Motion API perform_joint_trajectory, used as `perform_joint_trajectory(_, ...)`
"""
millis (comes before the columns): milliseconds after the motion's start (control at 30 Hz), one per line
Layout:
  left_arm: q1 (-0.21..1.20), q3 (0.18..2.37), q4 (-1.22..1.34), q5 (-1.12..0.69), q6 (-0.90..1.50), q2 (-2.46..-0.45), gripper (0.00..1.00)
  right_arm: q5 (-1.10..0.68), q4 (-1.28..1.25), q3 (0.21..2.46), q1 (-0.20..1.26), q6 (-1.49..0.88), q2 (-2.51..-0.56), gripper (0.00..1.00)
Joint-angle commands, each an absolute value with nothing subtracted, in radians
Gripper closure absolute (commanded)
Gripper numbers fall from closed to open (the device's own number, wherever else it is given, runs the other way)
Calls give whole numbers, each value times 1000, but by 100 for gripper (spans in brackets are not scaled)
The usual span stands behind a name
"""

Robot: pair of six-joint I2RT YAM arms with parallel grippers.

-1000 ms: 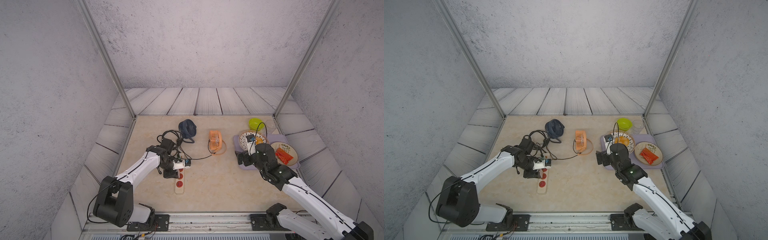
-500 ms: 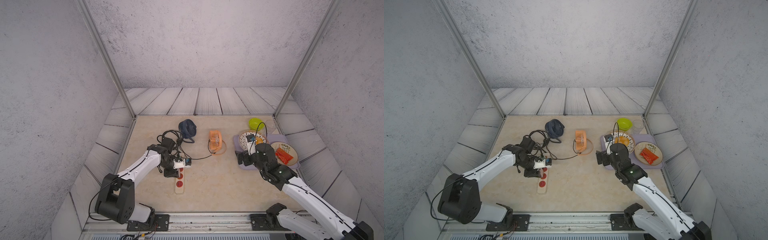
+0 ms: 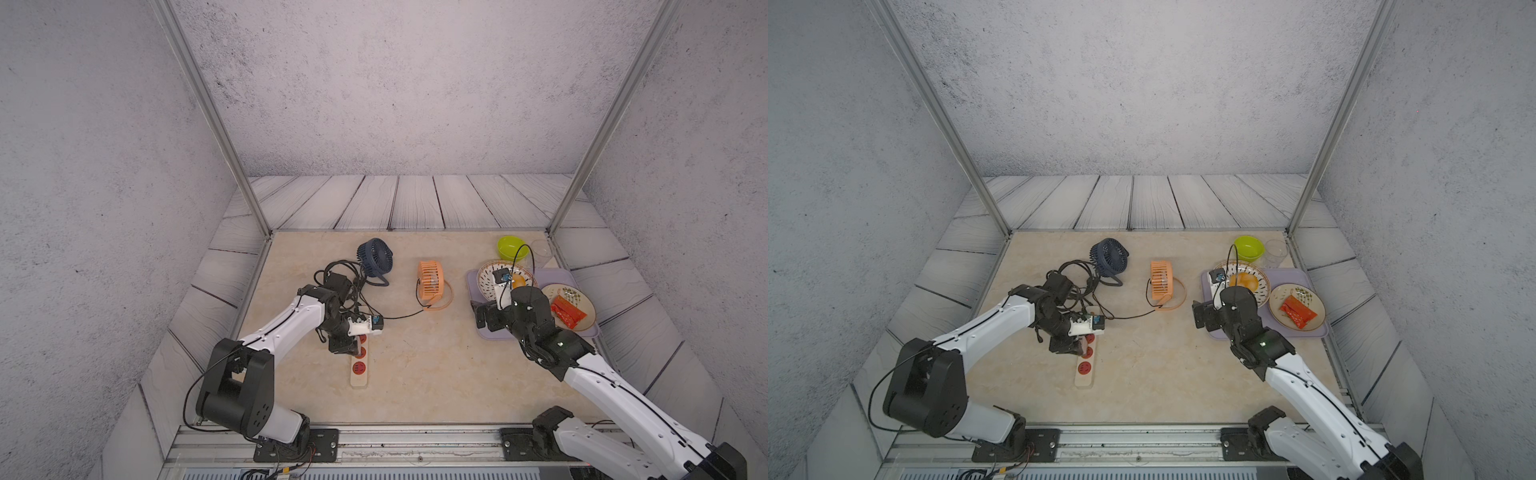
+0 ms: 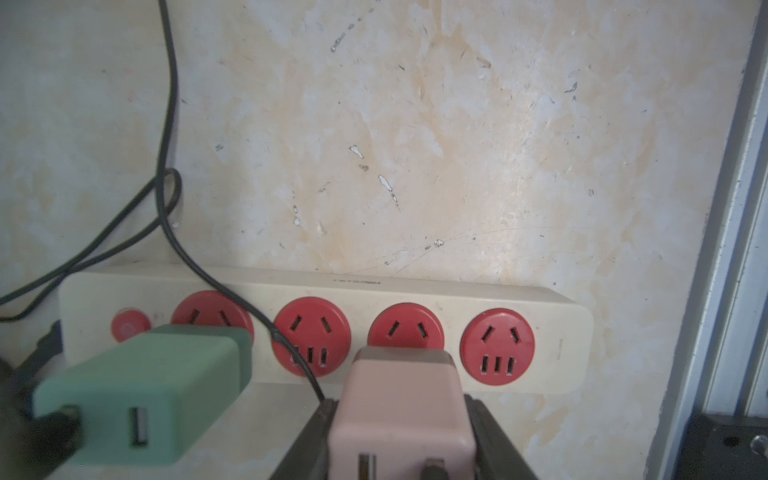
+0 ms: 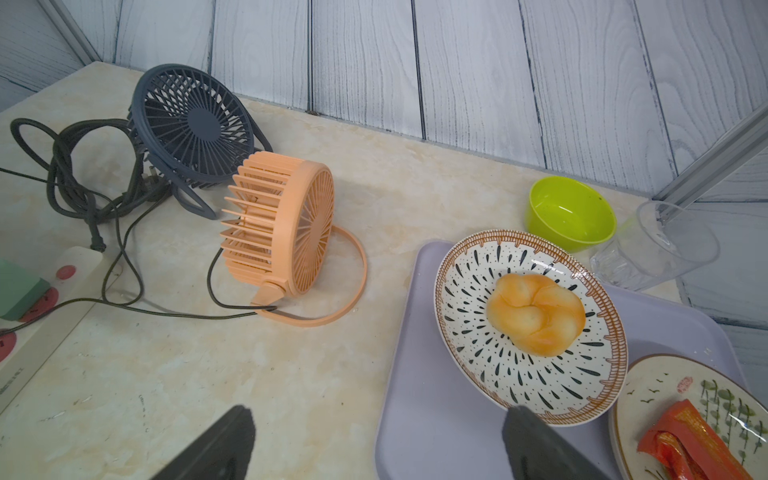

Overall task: Plug the desk fan into the power strip
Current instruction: Insert the plug into the socket.

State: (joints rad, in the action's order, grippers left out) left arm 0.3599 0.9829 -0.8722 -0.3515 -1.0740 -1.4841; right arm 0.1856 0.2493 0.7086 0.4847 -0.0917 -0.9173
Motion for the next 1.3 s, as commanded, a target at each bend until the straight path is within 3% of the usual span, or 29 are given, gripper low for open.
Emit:
perform_joint_trajectory(0,354,997,-893,-324,-1088,-1535,100,203,241,700,479,-84,-914,1)
perform_joint_trajectory(333,367,1094,-960,-226,-1054,-1636,100,200,238,699,474,-85,-914,1)
perform_joint_trajectory(633,406,953,-804,-201,-1061,-1523,100,204,234,698,473,-86,-916,1)
perform_joint_trajectory(900,416,975,-802,-135,-1051,-1590,100,204,234,697,470,-87,-915,1)
perform_joint_trajectory(1267,417,889,-765,-98,-1097,-1512,100,195,232,692,468,-93,-921,1)
